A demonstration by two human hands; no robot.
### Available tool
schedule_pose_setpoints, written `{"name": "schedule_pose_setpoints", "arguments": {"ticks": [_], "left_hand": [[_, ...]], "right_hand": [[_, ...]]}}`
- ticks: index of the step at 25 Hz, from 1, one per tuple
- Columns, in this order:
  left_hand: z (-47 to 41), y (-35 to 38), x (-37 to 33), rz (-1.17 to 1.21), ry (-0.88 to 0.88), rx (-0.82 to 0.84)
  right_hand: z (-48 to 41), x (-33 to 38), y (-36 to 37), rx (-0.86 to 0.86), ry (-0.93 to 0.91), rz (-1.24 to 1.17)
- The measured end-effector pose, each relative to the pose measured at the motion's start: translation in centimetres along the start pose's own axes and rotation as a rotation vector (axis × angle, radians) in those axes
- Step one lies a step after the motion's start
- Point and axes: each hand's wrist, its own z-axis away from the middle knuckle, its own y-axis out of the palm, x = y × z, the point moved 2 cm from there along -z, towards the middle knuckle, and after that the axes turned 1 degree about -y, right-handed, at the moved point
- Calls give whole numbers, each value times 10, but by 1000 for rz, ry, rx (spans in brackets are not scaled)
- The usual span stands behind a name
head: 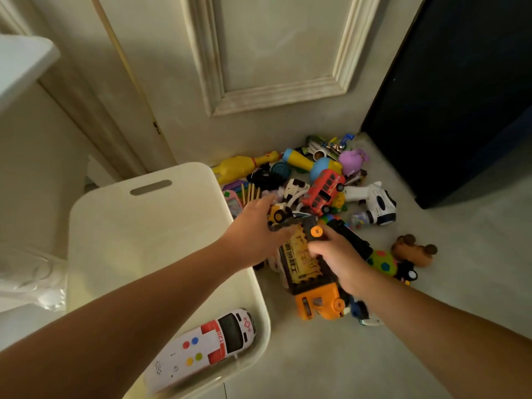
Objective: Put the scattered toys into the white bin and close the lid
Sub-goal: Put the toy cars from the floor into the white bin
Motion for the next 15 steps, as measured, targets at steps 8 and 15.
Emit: {"name": "schedule_pose_setpoints", "arguments": {"ticks": [8, 15], "left_hand": [[3, -12, -13, 711, -241, 222], [10, -78, 40, 819, -388, -97]], "right_hand": [[8, 59, 6, 151, -27, -544], [-8, 28, 14, 89, -106, 532]]}}
